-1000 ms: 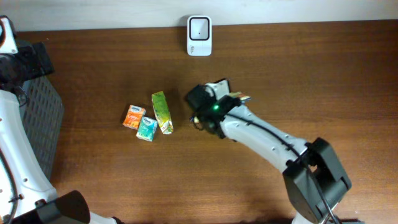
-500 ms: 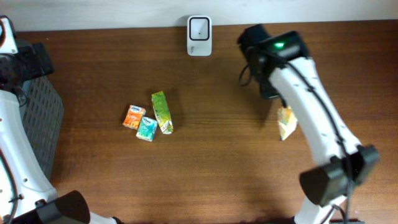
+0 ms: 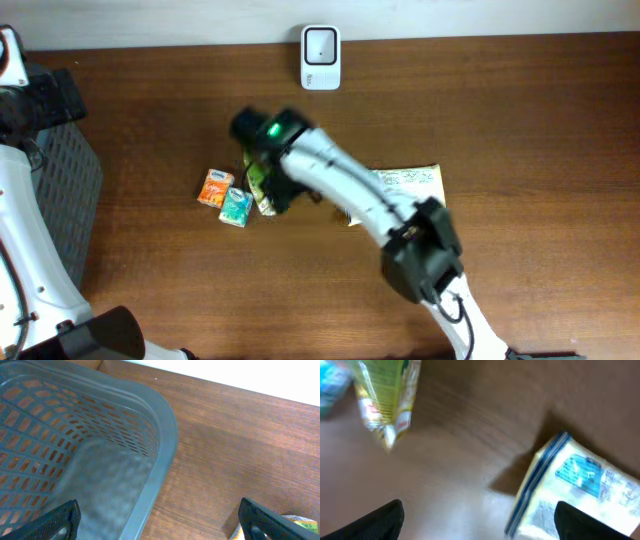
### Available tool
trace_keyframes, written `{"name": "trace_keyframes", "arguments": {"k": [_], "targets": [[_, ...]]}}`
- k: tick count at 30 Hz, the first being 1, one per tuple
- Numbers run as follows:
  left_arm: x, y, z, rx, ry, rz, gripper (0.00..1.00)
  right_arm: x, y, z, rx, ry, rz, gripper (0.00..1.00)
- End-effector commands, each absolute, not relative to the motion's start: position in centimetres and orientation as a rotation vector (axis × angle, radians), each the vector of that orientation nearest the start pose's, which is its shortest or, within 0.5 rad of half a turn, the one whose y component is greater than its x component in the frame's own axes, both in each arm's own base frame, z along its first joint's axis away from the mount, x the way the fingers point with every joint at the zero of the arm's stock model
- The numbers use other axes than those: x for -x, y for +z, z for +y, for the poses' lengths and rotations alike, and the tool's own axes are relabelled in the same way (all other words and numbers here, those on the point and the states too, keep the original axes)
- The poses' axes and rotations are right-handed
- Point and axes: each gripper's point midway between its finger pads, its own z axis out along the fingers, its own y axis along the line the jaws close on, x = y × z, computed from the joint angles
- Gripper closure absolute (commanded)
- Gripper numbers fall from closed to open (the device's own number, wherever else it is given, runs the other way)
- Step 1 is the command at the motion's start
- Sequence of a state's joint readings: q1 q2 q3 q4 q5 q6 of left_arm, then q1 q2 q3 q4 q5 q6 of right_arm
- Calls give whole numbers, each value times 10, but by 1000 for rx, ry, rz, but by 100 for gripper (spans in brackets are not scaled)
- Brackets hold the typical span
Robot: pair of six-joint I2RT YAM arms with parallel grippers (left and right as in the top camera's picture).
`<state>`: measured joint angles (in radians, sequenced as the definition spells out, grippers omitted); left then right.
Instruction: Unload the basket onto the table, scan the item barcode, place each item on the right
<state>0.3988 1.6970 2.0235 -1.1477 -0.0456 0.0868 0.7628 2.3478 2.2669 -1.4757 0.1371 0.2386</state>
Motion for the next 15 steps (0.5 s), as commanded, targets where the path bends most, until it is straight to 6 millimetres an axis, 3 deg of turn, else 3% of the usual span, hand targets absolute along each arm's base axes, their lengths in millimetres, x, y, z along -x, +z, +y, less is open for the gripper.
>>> {"name": "trace_keyframes", "arguments": {"k": [1, 3, 7, 9, 10, 12, 14, 15], "targets": [[-395, 338, 177, 388, 295, 2361, 1, -372, 164, 264, 522, 269, 3024, 10], [-395, 338, 177, 388, 295, 2361, 1, -380, 159, 207, 373, 276, 3145, 36], [-395, 338, 177, 388, 295, 2361, 1, -386, 134, 136, 141, 257, 3280, 46], [-395, 338, 177, 388, 295, 2361, 1, -379, 128, 143, 221, 495, 3302, 44], [-395, 338, 177, 388, 295, 2361, 1, -366, 124, 158, 367, 644, 3307, 44], [-395, 338, 177, 388, 295, 2361, 1, -350, 114, 171, 460, 671, 3342, 49], [-395, 338, 177, 389, 295, 2362, 1, -340, 93, 179, 494, 605, 3383, 73], [-395, 338, 177, 388, 295, 2361, 1, -339, 76, 171, 419, 457, 3425, 81]]}}
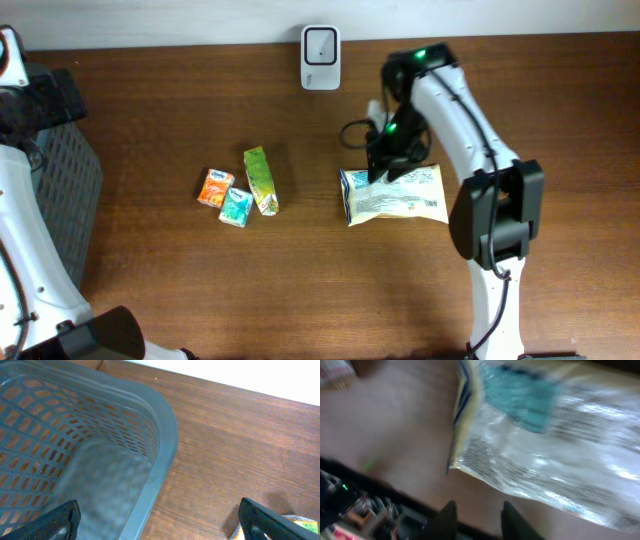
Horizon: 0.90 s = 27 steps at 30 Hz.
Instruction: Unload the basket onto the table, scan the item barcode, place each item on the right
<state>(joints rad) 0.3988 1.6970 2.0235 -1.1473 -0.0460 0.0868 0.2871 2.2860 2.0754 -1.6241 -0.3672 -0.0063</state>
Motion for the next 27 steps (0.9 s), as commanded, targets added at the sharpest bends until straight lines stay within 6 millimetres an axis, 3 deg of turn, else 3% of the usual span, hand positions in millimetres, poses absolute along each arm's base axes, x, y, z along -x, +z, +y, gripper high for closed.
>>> {"name": "trace_keyframes", "arguments": {"k": [1, 3, 4, 8, 11, 13, 15, 16, 17, 18, 20, 21, 23, 27], "targets": [[-395, 338, 177, 389, 295, 2361, 1, -341, 56, 152, 245, 184, 3461, 88], [-395, 338, 177, 388, 295, 2361, 1, -347, 43, 122, 5, -153, 3427, 92], [-395, 338, 177, 388, 295, 2361, 1, -348, 39, 118, -32, -204, 3412, 93], [-395, 338, 177, 388, 295, 2361, 1, -352, 31, 120, -67, -192, 3391, 93], [-395, 338, 177, 388, 295, 2361, 1, -334, 2, 125, -37, -178, 3429, 96], [-395, 338, 177, 388, 295, 2361, 1, -325, -3, 128, -14, -156, 3455, 96], [-395, 338, 177, 388, 295, 2361, 1, -341, 21, 137, -19, -52, 3367, 96], [-395, 338, 177, 388, 295, 2361, 1, -351, 47, 138, -32, 5, 3295, 95], [-395, 338, 177, 388, 295, 2361, 1, -359, 89, 129, -77, 71, 3194, 85], [-395, 338, 177, 388, 295, 2361, 1, -358, 109, 119, -139, 89, 3157, 79], [-395, 338, 177, 388, 295, 2361, 1, -342, 144, 83, -279, 93, 3142, 56], [-395, 338, 177, 389, 295, 2362, 1, -329, 149, 67, -341, 73, 3181, 56], [-395, 338, 177, 388, 295, 2361, 1, -307, 136, 51, -386, 22, 3276, 56], [-395, 338, 177, 388, 295, 2361, 1, -263, 81, 53, -421, 21, 3439, 56]]}}
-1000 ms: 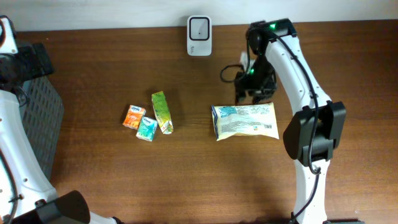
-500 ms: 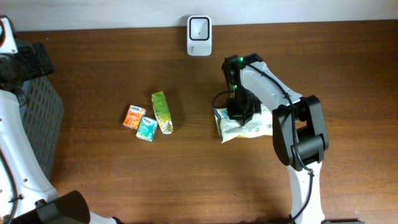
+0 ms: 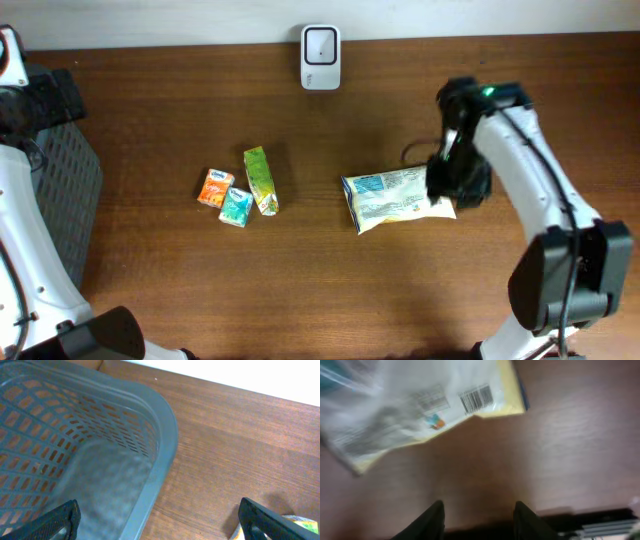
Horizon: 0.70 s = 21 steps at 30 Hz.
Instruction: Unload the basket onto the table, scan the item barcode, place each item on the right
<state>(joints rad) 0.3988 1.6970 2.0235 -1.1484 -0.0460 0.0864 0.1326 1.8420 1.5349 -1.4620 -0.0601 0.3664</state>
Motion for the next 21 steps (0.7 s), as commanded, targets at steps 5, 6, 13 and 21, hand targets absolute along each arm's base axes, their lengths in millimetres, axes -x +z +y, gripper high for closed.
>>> {"name": "trace_keyframes", "arguments": {"k": [5, 6, 13, 21], "targets": [[-395, 338, 177, 388, 295, 2361, 1, -251, 25, 50, -407, 19, 3416, 61], [-395, 338, 177, 388, 295, 2361, 1, -265, 18, 46, -391, -10, 3348, 62], [-395, 338, 177, 388, 295, 2362, 1, -407, 19, 45, 91, -37, 2772, 59], [-395, 338, 177, 388, 295, 2361, 1, -444, 93, 148, 322, 711, 2437, 32]]}}
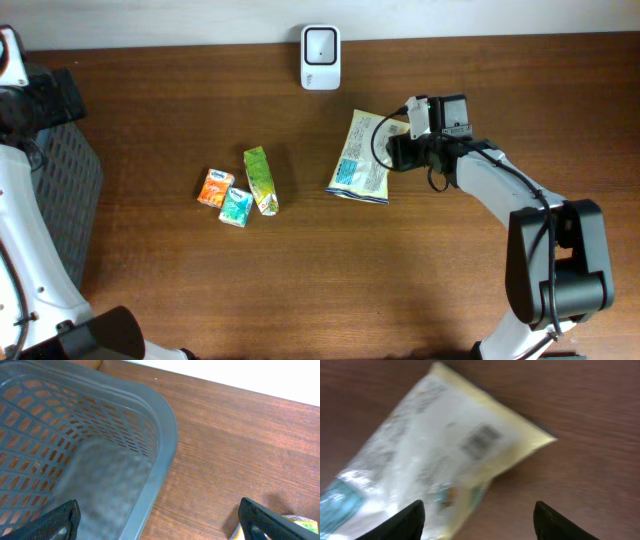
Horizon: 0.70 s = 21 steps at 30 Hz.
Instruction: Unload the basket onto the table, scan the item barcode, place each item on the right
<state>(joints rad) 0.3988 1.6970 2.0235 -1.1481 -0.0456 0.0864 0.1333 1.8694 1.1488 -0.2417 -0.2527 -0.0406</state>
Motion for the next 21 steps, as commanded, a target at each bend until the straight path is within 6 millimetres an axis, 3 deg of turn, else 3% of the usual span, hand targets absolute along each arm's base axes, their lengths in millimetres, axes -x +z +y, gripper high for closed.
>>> {"name": "trace_keyframes", "arguments": {"k": [1, 3, 5, 8, 10, 14, 17, 19, 21], "targets": [[-395, 338, 177, 388, 295, 2361, 1, -436, 109, 171, 330, 868, 2428, 34], [-395, 338, 177, 388, 295, 2361, 1, -420, 111, 211, 344, 971, 2456, 40], [-395, 338, 177, 388, 295, 2361, 1, -406, 91, 242, 252, 915, 2561, 54], [-395, 338, 177, 389, 295, 2362, 1, -390, 46, 268, -26, 739, 2713, 55], [-395, 338, 177, 388, 295, 2361, 1, -381, 31, 276, -57, 679, 2747, 55], [-395, 338, 177, 388, 295, 2361, 1, -367, 20, 241, -148, 537, 2861, 56], [-395, 338, 177, 388, 295, 2361, 1, -356, 31, 179, -295, 393, 2950, 55], [-395, 338, 177, 388, 295, 2361, 1, -348, 40, 121, -391, 197, 2983, 51], [-395, 338, 177, 388, 295, 2361, 1, -353, 46, 64, -458, 117, 2975, 45]]}}
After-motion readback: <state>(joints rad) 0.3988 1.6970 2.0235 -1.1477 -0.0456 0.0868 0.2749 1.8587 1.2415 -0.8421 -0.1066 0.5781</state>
